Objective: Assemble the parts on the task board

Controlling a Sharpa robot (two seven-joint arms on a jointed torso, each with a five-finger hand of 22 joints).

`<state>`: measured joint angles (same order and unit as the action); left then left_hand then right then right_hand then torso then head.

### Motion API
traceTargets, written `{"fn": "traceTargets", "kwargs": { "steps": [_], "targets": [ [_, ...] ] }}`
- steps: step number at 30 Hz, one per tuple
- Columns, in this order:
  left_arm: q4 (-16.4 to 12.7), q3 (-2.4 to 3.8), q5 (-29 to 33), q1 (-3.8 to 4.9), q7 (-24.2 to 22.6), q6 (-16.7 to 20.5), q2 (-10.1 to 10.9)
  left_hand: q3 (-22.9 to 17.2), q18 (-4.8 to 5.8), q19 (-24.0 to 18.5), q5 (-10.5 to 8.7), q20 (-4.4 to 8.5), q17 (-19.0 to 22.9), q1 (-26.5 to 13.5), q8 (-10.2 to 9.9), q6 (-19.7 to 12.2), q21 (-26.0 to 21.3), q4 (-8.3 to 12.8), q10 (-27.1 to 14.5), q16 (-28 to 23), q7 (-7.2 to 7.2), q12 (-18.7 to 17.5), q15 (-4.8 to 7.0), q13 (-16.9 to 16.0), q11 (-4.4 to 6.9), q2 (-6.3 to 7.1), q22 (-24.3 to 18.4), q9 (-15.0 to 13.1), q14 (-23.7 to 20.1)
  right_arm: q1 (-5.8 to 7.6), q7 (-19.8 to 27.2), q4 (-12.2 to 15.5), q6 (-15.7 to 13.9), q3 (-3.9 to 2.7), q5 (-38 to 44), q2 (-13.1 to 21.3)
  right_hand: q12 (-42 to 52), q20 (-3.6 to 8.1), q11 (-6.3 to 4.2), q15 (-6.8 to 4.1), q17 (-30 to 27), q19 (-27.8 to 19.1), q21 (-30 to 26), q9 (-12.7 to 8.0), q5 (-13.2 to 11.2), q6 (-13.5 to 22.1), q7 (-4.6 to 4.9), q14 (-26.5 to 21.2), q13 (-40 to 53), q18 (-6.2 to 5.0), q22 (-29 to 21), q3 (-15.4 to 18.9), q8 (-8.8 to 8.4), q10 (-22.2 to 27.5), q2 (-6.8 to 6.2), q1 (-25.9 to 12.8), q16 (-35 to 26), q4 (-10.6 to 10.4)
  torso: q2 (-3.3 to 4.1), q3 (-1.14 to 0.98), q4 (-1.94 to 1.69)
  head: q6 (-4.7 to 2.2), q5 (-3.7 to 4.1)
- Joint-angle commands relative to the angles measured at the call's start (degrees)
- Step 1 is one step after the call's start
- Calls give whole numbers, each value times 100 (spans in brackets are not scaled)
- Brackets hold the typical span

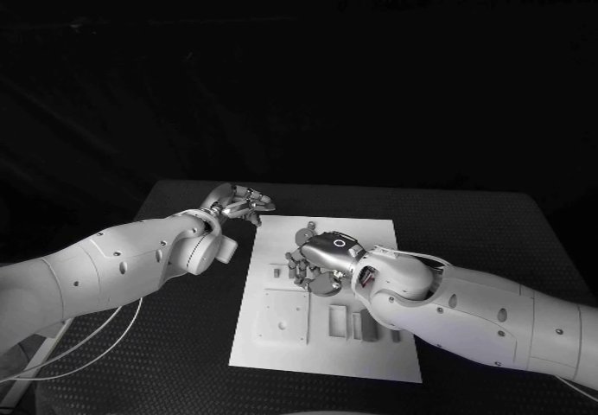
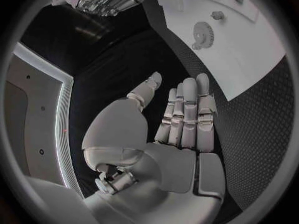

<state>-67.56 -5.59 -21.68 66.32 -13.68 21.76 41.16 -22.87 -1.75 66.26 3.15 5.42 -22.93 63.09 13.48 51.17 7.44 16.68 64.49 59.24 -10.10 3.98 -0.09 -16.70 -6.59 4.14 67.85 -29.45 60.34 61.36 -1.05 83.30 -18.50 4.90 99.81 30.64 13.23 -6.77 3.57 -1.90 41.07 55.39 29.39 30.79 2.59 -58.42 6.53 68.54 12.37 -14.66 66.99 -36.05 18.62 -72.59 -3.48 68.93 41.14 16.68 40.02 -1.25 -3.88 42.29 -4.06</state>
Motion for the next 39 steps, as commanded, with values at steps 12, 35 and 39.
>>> {"fn": "traceTargets", "kwargs": {
  "steps": [12, 35, 39],
  "targets": [
    [4, 4, 93, 8, -107, -29, -64, -5, -118, -20, -18, -7, 4, 44, 38, 13, -42, -12, 36, -31, 14, 30, -7, -8, 10, -8, -14, 12, -14, -63, -20, -36, 237, 223, 177, -58, -33, 6, 5, -12, 15, 52, 12, 11, 19, -15, 8, 24, 11, -34, 7, -37, 7, -10, -26, -17, -4, 11, 10, -14, 14, 103, -164],
    [-35, 4, 76, 11, -51, -122, -28, -5, -106, -38, -17, -12, 2, 21, 27, -16, -67, -16, 5, -58, 1, 8, -19, 1, -4, -6, -21, 26, -28, -259, -97, -126, 279, 263, 258, -115, -44, 7, 6, -11, 25, 56, 7, 15, 19, -13, 9, 30, 20, -34, 10, -33, 6, -11, -25, -31, -9, 12, 10, -7, 15, 156, -182],
    [-38, 5, 76, 11, -52, -126, -25, -5, -105, -39, -17, -12, 2, 20, 27, -16, -68, -16, 4, -59, 1, 8, -20, 1, -4, -7, -21, 26, -28, -290, -94, -150, 272, 263, 258, -147, -46, 7, 6, -11, 26, 56, 6, 16, 19, -13, 9, 30, 21, -34, 10, -34, 6, -11, -24, -32, -10, 12, 11, -10, 12, 162, -180]
  ]
}}
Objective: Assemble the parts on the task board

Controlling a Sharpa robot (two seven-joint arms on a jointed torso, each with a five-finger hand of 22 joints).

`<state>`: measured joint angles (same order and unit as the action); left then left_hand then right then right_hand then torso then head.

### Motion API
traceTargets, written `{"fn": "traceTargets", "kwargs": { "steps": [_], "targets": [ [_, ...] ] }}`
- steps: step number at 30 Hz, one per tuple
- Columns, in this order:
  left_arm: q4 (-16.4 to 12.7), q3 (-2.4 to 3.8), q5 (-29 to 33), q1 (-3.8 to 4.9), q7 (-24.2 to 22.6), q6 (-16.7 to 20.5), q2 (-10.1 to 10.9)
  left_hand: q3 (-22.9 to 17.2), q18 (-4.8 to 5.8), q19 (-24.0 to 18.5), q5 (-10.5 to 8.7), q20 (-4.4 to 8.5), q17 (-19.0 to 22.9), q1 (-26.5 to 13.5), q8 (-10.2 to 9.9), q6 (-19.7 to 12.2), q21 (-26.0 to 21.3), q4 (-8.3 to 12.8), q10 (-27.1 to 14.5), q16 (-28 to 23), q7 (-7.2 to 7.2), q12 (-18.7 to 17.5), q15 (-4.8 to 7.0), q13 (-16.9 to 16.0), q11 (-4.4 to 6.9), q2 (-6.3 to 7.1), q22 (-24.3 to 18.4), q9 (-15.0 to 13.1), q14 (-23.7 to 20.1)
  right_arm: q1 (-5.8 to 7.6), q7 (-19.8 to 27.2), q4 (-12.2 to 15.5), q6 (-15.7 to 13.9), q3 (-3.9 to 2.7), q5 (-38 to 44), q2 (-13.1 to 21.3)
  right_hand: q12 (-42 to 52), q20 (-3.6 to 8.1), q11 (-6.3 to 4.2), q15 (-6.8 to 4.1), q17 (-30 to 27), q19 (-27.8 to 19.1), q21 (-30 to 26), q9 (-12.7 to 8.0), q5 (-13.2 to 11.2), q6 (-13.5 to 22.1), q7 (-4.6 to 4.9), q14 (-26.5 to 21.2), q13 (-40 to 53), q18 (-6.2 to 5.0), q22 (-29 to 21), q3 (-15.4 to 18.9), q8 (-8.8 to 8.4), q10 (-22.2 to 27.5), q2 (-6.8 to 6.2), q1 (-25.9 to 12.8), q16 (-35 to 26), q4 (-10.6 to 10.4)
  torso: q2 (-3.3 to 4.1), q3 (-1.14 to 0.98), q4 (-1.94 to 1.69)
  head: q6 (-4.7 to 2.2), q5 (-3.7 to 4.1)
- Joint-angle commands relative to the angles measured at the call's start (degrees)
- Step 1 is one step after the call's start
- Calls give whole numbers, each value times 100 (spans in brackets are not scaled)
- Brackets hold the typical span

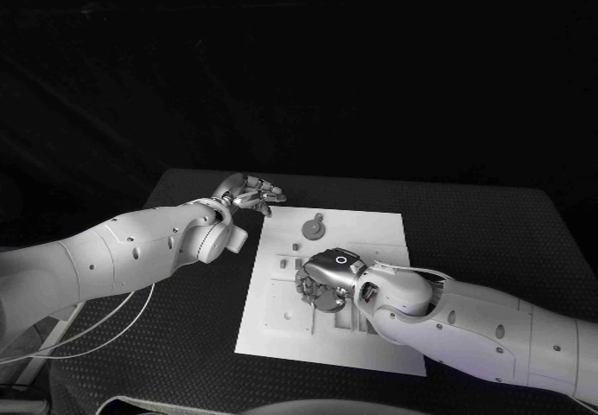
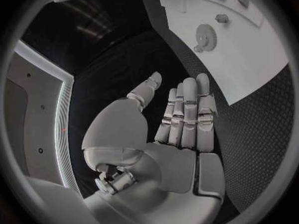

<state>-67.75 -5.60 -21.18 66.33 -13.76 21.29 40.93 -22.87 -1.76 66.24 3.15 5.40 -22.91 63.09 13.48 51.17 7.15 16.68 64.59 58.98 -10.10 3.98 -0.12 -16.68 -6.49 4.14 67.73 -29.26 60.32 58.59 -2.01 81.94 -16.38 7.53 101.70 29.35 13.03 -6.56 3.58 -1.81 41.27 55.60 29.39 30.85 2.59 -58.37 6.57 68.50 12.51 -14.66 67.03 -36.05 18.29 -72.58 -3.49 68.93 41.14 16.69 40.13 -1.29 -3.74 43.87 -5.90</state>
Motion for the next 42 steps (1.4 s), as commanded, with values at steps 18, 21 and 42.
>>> {"fn": "traceTargets", "kwargs": {
  "steps": [18, 21, 42],
  "targets": [
    [-16, 5, 32, 11, -60, -96, -7, -1, -102, -37, -19, -11, -5, -4, 33, -12, -48, -21, -7, -40, 1, 7, -19, 0, -16, -24, -10, 10, -26, -32, -2, -77, 10, 0, 85, -32, -33, -11, 6, -21, 12, 38, 3, 13, 19, -16, 5, 37, 14, -34, 8, -36, 37, -13, -22, -33, -15, 13, -5, -8, -1, 48, -39],
    [-5, 5, 32, 11, -63, -91, -9, -2, -102, -37, -19, -11, -5, -5, 34, -12, -49, -21, -7, -41, 1, 7, -19, 0, -16, -26, -10, 10, -26, -32, -8, -79, -20, 0, 102, -19, -33, -11, 5, -21, 13, 38, 3, 13, 19, -16, 5, 38, 15, -34, 9, -36, 37, -13, -21, -33, -15, 13, -6, -8, -3, 45, -41],
    [-12, 5, 32, 11, -53, -103, -12, -4, -103, -35, -19, -9, -9, -7, 36, -12, -53, -17, -9, -44, 2, 6, -19, 1, -16, -37, -10, 12, -24, -32, 8, -159, 64, -1, 86, -46, -40, -9, 5, -21, 20, 41, 1, 17, 19, -16, 4, 41, 22, -34, 11, -37, 37, -16, -25, -33, -19, 13, -3, -1, -3, 10, -8]
  ]
}}
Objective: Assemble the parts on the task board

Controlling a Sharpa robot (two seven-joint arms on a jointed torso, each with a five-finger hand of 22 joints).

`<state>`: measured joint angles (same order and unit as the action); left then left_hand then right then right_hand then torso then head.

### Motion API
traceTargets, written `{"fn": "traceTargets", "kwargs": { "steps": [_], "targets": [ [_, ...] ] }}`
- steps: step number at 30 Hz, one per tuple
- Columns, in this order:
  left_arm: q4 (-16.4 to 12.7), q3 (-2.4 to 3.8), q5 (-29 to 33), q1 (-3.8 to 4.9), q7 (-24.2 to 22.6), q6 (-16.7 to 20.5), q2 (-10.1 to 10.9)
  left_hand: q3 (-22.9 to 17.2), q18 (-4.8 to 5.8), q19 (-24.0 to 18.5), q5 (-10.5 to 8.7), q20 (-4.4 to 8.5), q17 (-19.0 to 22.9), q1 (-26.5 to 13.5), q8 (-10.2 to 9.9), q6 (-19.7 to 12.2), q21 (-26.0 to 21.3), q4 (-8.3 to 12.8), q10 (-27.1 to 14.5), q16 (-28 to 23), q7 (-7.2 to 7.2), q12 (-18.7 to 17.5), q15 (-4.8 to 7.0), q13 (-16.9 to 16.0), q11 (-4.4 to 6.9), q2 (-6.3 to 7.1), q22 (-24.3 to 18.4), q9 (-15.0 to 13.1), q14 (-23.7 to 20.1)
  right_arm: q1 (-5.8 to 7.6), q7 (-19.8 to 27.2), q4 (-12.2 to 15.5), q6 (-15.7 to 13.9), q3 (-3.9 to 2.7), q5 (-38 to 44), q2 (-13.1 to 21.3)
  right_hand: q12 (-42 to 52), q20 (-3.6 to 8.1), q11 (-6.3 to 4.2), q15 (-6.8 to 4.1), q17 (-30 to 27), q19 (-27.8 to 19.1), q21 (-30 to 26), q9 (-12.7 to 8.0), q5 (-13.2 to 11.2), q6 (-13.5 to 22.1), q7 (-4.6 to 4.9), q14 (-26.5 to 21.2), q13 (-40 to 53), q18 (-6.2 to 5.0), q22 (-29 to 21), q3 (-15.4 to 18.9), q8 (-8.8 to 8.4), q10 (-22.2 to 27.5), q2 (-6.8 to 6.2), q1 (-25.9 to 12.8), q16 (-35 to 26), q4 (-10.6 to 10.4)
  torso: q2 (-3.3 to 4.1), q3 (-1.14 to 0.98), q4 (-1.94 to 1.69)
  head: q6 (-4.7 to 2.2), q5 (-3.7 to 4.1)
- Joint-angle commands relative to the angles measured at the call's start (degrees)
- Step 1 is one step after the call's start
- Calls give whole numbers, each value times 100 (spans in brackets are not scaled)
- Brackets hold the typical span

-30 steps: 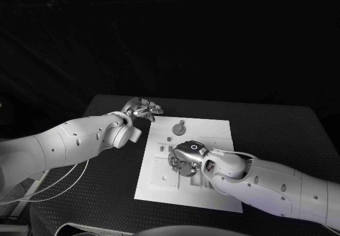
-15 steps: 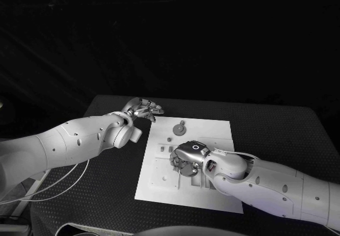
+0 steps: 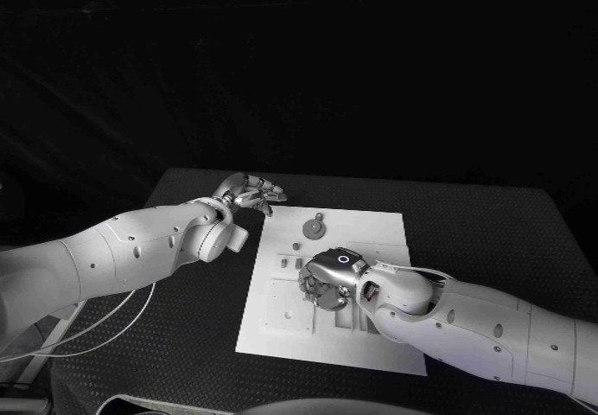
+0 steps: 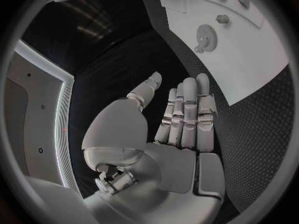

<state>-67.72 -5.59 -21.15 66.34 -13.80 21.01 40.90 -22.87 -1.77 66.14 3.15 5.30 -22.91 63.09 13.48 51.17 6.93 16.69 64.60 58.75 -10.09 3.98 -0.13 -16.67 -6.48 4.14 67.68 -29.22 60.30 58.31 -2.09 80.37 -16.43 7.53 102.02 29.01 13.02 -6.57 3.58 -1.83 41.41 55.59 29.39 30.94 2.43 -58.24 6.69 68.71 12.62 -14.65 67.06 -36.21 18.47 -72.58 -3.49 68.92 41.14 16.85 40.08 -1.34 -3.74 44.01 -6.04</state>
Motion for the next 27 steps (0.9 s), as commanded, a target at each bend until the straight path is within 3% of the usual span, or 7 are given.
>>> {"fn": "traceTargets", "kwargs": {
  "steps": [1, 6, 27],
  "targets": [
    [-17, 4, 29, 11, -49, -76, -8, -4, -102, -25, -19, 1, -9, -6, 36, -12, -31, -17, -10, -22, 2, 6, -17, 0, -17, -37, -6, 8, -23, -4, 20, -6, 99, 0, 53, -15, -40, -8, 5, -19, 6, 42, 1, 8, 35, -29, -8, 20, 11, -35, 8, -20, 19, -16, -24, -33, -19, -4, 2, 3, -3, 1, 3],
    [-16, 4, 29, 15, -44, -76, -2, -5, -102, -24, -19, 1, -10, -7, 37, -12, -32, -17, -11, -23, 2, 6, -17, 0, -17, -38, -6, 9, -22, -4, 66, -17, 277, 0, -124, -11, -46, -10, 7, -17, 9, 39, -4, 9, 35, -25, -6, 16, 14, -34, 8, -21, 16, -14, -18, -39, -25, -6, 2, 1, -3, 15, 1],
    [-26, 4, 29, 20, -25, -94, 5, -4, -100, -24, -20, 0, -13, -16, 39, -13, -37, -18, -16, -28, 1, 3, -19, 2, -19, -42, -6, 11, -23, -4, 24, -19, 221, 0, -19, -78, -60, -12, 10, -14, 17, 32, -15, 12, 35, -17, -4, 10, 22, -35, 9, -23, 12, -10, -8, -44, -36, -3, 3, 0, 0, 37, -1]
  ]
}}
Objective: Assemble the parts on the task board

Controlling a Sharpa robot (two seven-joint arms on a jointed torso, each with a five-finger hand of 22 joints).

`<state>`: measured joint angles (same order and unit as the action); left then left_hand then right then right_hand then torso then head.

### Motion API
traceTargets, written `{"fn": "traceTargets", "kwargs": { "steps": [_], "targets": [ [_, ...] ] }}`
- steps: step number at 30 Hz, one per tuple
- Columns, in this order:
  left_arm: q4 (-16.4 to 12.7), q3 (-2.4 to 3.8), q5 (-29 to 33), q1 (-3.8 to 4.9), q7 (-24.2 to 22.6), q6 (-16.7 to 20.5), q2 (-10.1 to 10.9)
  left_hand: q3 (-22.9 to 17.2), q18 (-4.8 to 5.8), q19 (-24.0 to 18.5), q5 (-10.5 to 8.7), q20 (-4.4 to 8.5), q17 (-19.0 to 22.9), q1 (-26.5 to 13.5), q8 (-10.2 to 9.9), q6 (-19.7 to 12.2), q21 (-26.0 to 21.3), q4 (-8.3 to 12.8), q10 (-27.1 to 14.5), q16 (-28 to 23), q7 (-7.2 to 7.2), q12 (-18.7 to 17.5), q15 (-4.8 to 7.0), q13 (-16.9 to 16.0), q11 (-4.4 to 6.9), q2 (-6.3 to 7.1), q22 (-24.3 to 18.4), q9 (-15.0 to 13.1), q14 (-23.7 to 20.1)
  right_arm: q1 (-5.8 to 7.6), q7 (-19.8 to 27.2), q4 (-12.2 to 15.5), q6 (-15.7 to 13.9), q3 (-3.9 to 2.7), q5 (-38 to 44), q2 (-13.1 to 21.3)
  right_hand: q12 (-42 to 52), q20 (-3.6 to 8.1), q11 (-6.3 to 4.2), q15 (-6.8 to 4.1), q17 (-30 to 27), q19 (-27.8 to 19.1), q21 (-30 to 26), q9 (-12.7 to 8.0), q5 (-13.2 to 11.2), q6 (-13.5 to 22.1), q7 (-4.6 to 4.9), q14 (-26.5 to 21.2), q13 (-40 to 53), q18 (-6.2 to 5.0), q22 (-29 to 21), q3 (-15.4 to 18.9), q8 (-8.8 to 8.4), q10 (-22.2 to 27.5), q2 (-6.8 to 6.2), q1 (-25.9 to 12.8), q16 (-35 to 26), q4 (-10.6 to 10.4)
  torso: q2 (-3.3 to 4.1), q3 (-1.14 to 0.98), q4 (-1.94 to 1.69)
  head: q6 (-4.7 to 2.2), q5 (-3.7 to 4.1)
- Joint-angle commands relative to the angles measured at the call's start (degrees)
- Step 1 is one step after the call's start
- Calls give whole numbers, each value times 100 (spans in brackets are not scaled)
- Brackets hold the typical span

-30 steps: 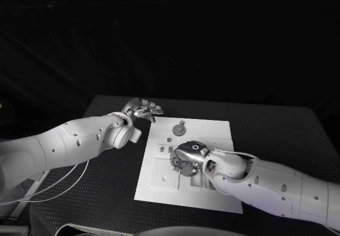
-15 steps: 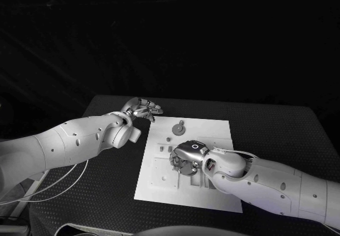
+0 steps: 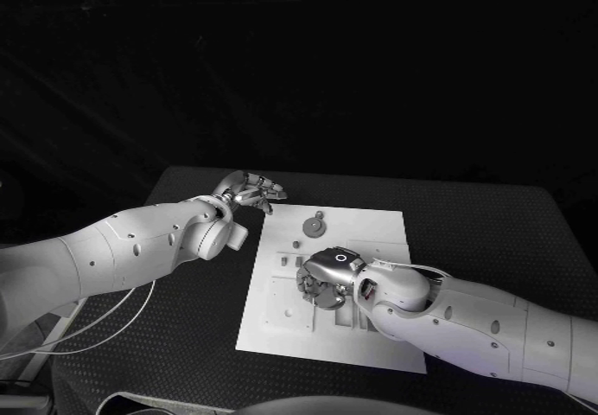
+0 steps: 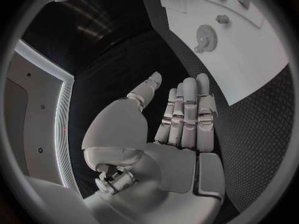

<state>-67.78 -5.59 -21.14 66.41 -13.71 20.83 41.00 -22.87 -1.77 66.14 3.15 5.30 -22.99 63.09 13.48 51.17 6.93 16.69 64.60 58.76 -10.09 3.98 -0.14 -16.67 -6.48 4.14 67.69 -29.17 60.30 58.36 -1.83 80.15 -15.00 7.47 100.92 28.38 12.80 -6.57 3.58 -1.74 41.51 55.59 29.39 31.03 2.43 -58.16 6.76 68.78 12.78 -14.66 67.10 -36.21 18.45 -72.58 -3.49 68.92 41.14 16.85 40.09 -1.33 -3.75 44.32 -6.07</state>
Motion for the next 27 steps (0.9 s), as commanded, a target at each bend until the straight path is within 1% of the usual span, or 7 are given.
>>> {"fn": "traceTargets", "kwargs": {
  "steps": [1, 7, 14, 17, 27],
  "targets": [
    [-20, 4, 28, 14, -33, -76, -5, -3, -100, -24, -20, 0, -5, -17, 39, -13, -37, -18, -17, -28, 1, 3, -18, 2, -19, -42, -7, 7, -23, -9, -25, -5, 84, 5, 122, -23, -38, -12, 10, -23, 7, 32, -15, 3, 35, -25, -11, 3, 6, -34, 5, -24, 13, -10, -8, -44, -37, -3, 2, -1, 0, 6, 2],
    [-27, 4, 28, 16, -26, -81, -2, -4, -100, -24, -19, 0, -6, -17, 39, -14, -39, -17, -19, -30, 1, 2, -19, 2, -20, -42, -7, 8, -23, -9, -73, -27, 187, 5, 139, -50, -40, -12, 10, -22, 9, 31, -16, 4, 35, -24, -11, 3, 8, -34, 6, -23, 13, -10, -10, -45, -38, -2, -1, 1, 1, -6, 8],
    [-29, 4, 28, 18, -19, -88, 3, -5, -101, -24, -19, 0, -8, -15, 39, -15, -41, -15, -21, -32, 1, 2, -19, 3, -20, -43, -6, 9, -24, -9, -144, -87, 191, 6, 260, -58, -45, -13, 11, -21, 13, 28, -20, 5, 35, -22, -10, 2, 11, -34, 7, -23, 11, -9, -11, -45, -41, -2, -1, -3, 2, 0, 9],
    [-28, 4, 28, 19, -18, -89, 4, -6, -101, -24, -19, 0, -8, -14, 40, -15, -42, -14, -22, -33, 2, 2, -19, 3, -20, -43, -6, 9, -24, -9, -146, -86, 198, 6, 270, -54, -46, -13, 11, -21, 14, 28, -20, 6, 35, -23, -11, 2, 12, -34, 8, -24, 12, -10, -11, -44, -42, -2, -2, 0, 0, 4, 8],
    [-30, 4, 28, 19, -13, -91, 5, -8, -101, -25, -19, 0, -10, -10, 42, -13, -44, -13, -24, -35, 2, 1, -19, 4, -21, -43, -6, 10, -25, -9, -137, -64, 228, 6, 269, -66, -49, -13, 10, -21, 19, 29, -21, 8, 35, -24, -11, 4, 16, -34, 10, -24, 12, -12, -12, -42, -43, -2, 1, -1, 0, 8, 9]
  ]
}}
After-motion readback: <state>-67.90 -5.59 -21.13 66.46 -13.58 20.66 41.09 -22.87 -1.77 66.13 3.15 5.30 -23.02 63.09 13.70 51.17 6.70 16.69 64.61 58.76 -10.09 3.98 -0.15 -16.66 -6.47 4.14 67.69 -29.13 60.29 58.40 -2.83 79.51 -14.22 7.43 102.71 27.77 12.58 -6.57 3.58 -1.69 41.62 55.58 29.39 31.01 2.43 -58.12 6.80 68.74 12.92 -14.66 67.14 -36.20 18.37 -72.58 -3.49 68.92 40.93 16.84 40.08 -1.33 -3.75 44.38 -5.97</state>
